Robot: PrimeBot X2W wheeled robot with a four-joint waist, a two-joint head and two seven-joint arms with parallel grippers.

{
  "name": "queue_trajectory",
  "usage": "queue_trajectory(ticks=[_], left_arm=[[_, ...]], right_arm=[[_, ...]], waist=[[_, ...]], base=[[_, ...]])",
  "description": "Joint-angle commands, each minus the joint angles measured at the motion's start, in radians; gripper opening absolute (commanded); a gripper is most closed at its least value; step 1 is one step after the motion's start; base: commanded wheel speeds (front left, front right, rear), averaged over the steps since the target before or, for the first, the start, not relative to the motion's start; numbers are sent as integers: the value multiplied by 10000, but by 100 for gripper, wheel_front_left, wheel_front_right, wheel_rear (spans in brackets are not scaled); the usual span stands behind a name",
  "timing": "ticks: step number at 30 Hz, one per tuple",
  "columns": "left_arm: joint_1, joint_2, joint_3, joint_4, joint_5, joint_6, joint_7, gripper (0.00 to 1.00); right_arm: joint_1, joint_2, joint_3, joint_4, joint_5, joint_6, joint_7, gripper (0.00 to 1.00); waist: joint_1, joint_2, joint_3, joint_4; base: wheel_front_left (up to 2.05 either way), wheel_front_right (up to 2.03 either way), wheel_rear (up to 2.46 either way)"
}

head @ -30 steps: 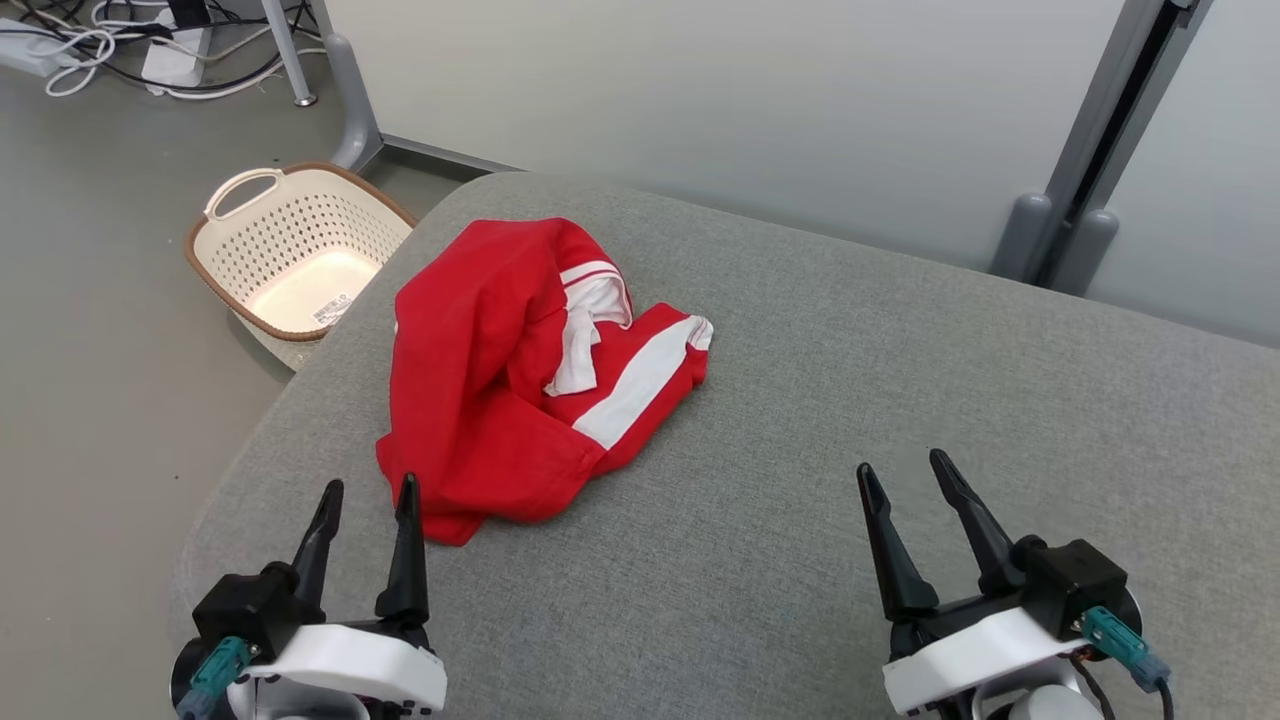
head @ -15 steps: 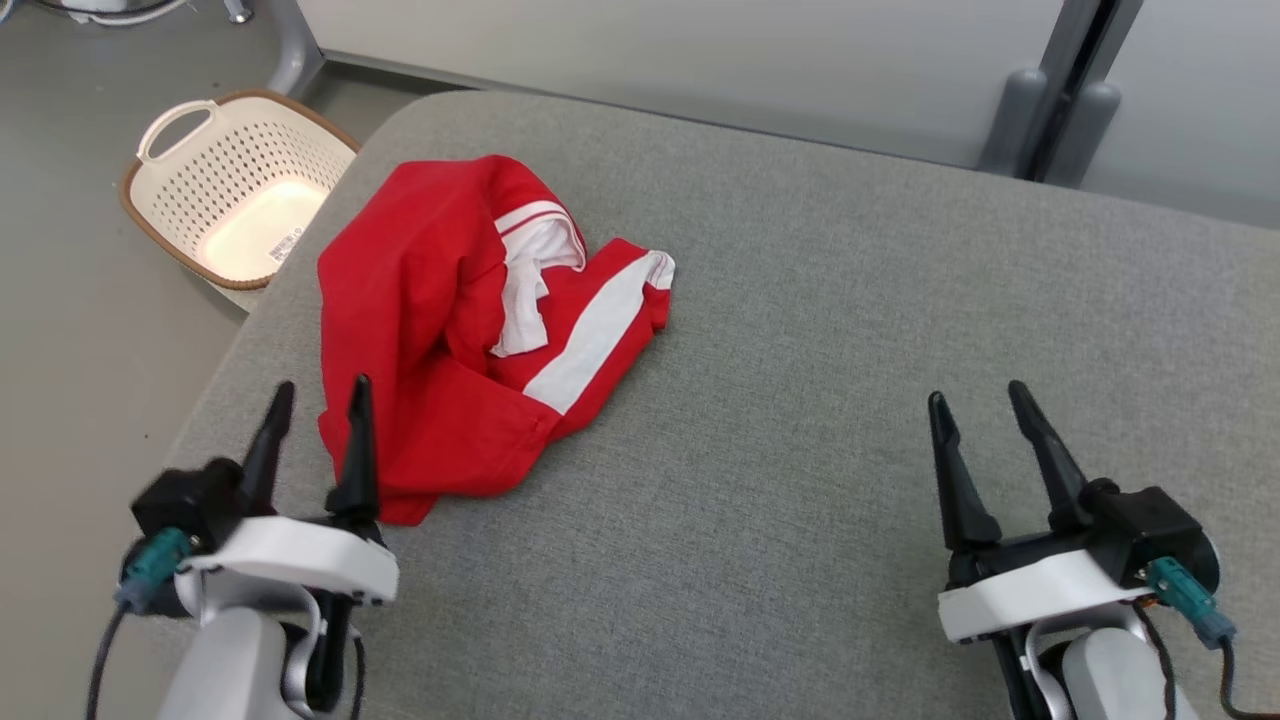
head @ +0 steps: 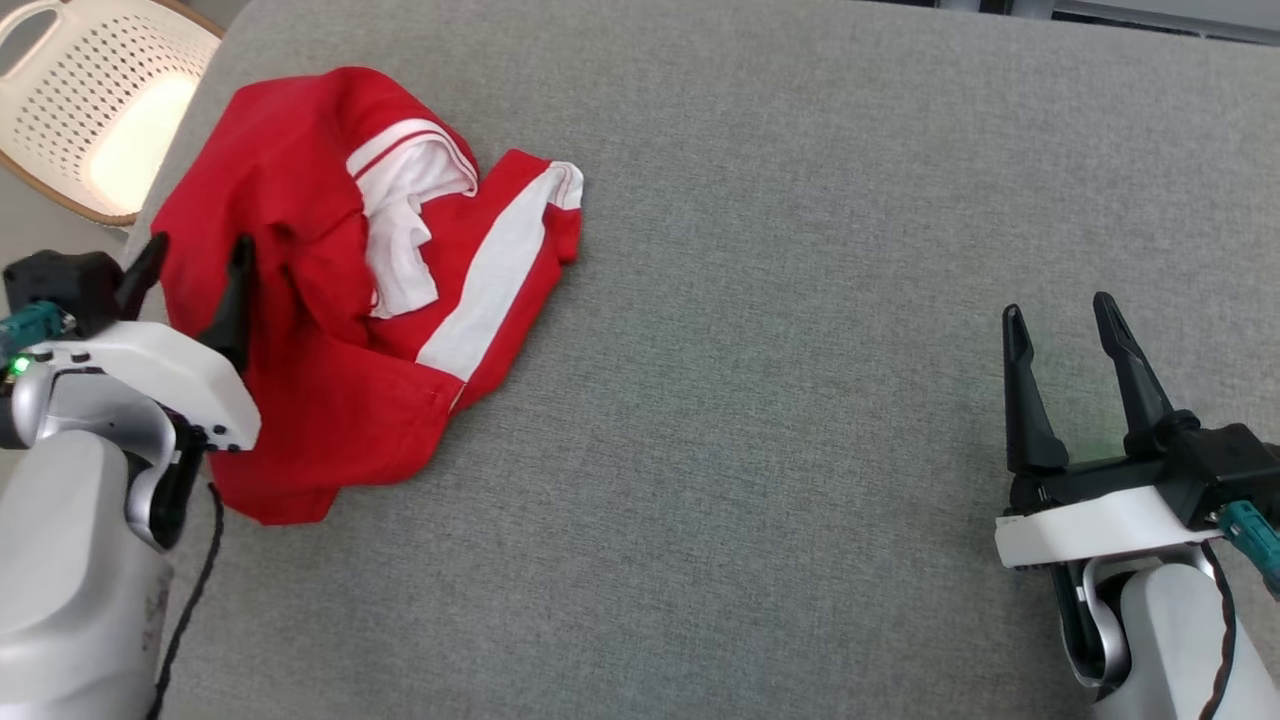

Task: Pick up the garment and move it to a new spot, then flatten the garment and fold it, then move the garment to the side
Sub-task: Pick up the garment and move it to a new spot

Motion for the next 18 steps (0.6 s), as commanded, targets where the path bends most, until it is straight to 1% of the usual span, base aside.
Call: queue_trajectory(ticks=[1, 4, 9, 10, 11, 14, 18], left_arm=[[-182, 134, -3, 141, 75, 55, 63, 100], [-602, 425, -53, 626, 132, 22, 273, 100], [-1049, 645, -251, 1566, -63, -97, 481, 100], [-1122, 652, -288, 1739, -119, -107, 512, 51], [-1202, 665, -327, 1889, -172, -130, 498, 0], [-1344, 736, -483, 2163, -282, -160, 199, 0], [-1561, 779, -427, 2227, -468, -171, -550, 0]], right_arm=[[-144, -47, 36, -57, -79, 0, 17, 100], [-157, -22, 79, -99, -110, 0, 14, 100], [-222, 39, 176, -77, -160, 0, -9, 100], [-230, 50, 193, -59, -162, 0, -14, 100], [-236, 61, 212, -44, -165, 0, -20, 100], [-265, 92, 259, 54, -151, 0, -39, 100], [-252, 148, 270, 176, -67, 0, -54, 100]], waist=[[0, 0, 281, -280], [0, 0, 461, -462], [0, 0, 633, -668], [0, 0, 643, -695], [0, 0, 645, -718], [0, 0, 588, -789], [0, 0, 331, -815]], base=[[0, 0, 0], [0, 0, 0], [0, 0, 0], [0, 0, 0], [0, 0, 0], [0, 0, 0], [0, 0, 0]])
